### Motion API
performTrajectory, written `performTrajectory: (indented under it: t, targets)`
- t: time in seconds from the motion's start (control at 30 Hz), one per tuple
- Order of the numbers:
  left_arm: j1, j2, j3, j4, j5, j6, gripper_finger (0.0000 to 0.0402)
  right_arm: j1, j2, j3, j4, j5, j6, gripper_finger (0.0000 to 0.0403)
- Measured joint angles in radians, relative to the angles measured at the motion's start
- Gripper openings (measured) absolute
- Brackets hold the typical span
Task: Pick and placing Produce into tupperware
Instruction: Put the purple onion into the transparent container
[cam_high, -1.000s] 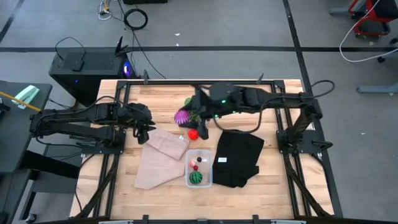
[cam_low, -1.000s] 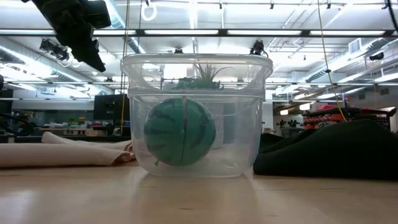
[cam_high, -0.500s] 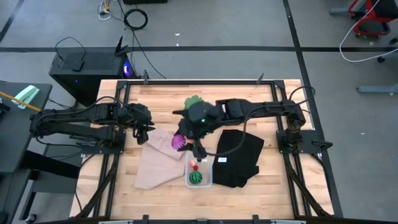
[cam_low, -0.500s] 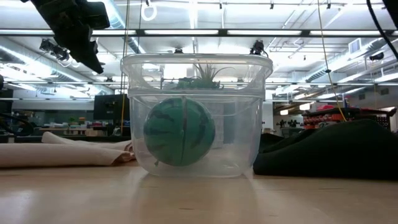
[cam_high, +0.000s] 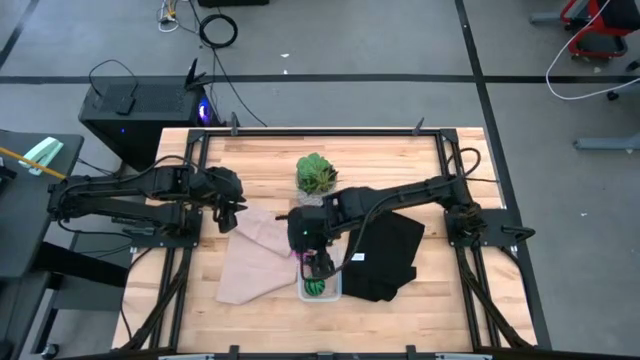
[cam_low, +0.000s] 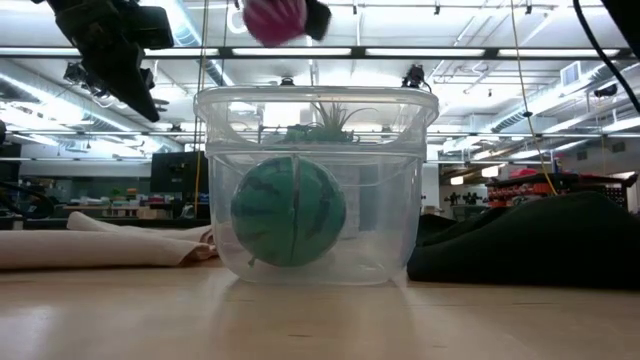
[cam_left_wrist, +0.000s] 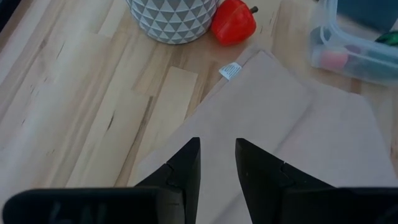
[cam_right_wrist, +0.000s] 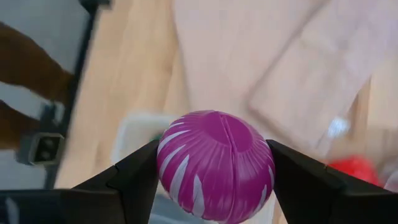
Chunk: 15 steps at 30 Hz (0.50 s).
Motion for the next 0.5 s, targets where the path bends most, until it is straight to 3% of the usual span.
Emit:
performTrajectory:
  t: [0.33, 0.5]
  targets:
    - [0.0, 0.0, 0.0, -0.006, 0.0, 0.011, 0.0107, 0.011, 0.109, 0.0, -0.169, 0.022, 0.114, 0.0275]
    - [0.0, 0.0, 0.0, -0.008, 0.0, 0.011, 0.0107, 0.012, 0.146, 0.0, -0.16, 0.025, 0.115, 0.0275]
